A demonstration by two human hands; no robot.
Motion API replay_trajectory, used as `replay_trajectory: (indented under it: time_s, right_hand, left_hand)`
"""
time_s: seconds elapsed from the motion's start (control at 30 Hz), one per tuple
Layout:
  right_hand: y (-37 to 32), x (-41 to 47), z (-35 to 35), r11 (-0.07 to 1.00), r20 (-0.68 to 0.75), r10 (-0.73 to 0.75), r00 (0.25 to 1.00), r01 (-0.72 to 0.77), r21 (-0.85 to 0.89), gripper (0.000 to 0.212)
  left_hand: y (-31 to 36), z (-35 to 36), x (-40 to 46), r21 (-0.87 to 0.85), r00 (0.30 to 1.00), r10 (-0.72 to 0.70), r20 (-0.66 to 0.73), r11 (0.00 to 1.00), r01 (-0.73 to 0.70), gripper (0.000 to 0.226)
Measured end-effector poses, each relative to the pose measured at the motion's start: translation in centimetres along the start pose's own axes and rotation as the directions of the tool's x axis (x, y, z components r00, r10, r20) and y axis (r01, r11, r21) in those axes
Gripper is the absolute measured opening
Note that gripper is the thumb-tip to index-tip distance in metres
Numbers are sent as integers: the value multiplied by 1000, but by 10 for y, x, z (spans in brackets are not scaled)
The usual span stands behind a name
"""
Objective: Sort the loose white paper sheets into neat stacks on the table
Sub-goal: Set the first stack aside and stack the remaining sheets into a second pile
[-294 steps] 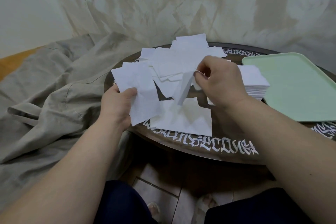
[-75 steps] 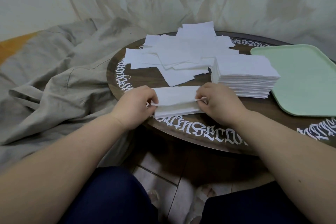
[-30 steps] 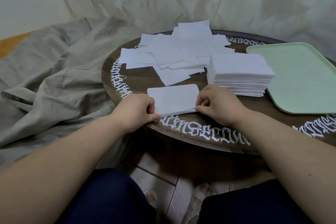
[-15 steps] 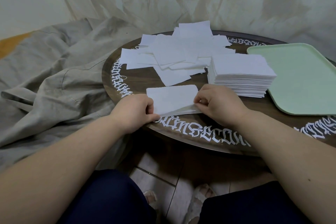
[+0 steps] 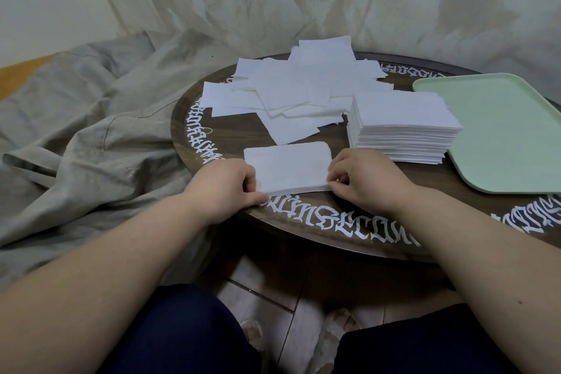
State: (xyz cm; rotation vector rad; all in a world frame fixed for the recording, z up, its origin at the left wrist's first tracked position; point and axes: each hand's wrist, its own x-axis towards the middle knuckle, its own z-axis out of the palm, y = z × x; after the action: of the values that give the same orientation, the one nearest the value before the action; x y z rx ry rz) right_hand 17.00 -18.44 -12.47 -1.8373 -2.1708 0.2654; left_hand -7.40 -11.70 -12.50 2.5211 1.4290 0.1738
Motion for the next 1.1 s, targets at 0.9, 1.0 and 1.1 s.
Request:
replay_trajectory:
  time_s: [0.9, 1.0, 1.1]
  right_hand:
    - [-15, 10, -5, 992, -31, 91, 995, -88, 88, 37]
    - [-21, 31, -16, 992, -109, 105, 988, -97, 75, 46]
    - [-25, 61, -23, 986, -144, 145, 979, -131, 105, 49]
  left_hand:
    - [-2, 8, 5, -13, 998, 2, -59, 1000, -3, 47]
    - [-2, 0, 16, -54, 989, -27, -149, 998, 19, 50]
    - [-4, -12, 35, -57, 981, -26, -191, 998, 15, 50]
